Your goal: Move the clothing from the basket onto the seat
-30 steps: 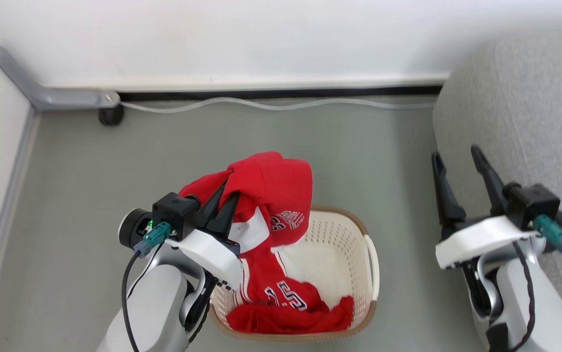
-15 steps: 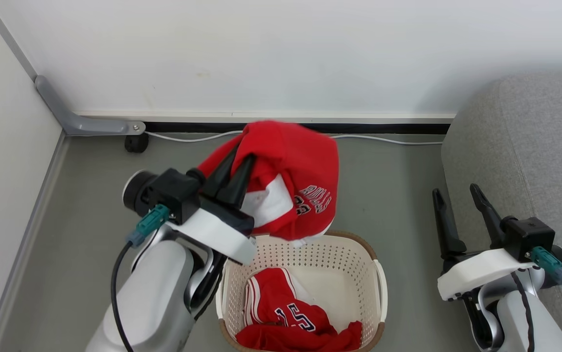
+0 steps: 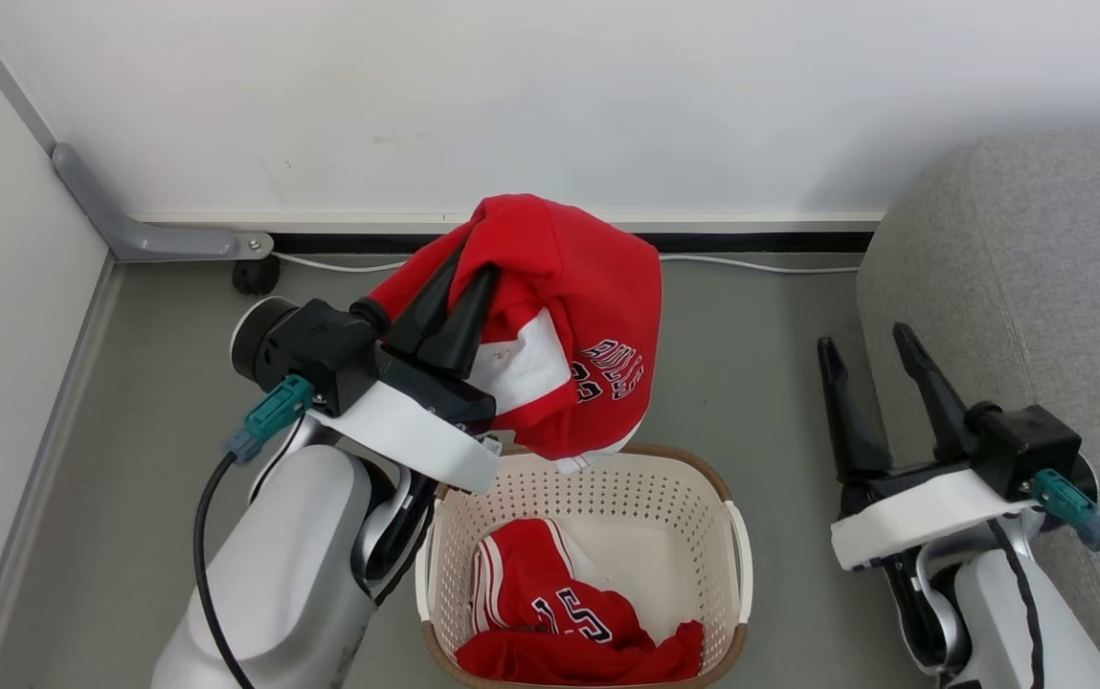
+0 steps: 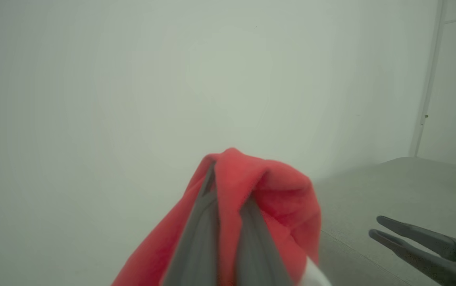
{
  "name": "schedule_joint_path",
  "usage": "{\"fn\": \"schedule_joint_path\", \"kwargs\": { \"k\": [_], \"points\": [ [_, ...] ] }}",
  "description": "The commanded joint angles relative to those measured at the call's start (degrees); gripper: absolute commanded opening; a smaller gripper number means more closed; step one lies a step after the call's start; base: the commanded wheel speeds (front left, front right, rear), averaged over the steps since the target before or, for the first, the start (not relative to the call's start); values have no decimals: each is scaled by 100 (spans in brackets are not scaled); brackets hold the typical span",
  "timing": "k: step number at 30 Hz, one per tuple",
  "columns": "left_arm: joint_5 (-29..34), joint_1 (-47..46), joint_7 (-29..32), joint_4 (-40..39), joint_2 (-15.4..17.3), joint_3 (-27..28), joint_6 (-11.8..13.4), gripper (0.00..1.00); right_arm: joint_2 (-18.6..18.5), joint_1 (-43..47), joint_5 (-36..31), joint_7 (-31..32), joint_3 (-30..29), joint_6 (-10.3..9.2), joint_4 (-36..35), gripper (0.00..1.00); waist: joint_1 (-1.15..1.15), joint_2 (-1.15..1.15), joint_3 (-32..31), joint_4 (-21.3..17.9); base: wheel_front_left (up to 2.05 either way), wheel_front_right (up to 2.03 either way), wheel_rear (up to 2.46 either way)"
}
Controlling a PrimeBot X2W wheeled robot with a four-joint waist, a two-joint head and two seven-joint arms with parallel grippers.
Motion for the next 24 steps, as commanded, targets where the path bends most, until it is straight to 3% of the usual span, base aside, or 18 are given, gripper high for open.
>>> {"fn": "schedule_joint_path", "kwargs": {
  "k": [1,7,12,17,24],
  "points": [
    [-50,-197,-28,-184,97,165,-22,0,35,-151,75,-34,263,23,-391,100,0,0,11,-3,0,0,0],
    [-77,-168,-28,-168,81,123,-22,0,37,-264,372,-34,926,23,-1306,100,0,0,43,3,0,0,0],
    [-113,-174,-28,-167,43,54,-22,0,-231,-524,639,-34,2037,23,-2037,100,0,0,85,32,0,0,0],
    [-150,-156,-28,-158,26,-20,-22,0,-288,-757,505,-34,2440,23,-1714,100,0,0,76,72,0,0,0],
    [-262,-164,-28,-217,21,-241,-22,0,-109,-1043,255,-34,2516,23,-915,100,0,0,81,175,0,0,0]
  ]
}}
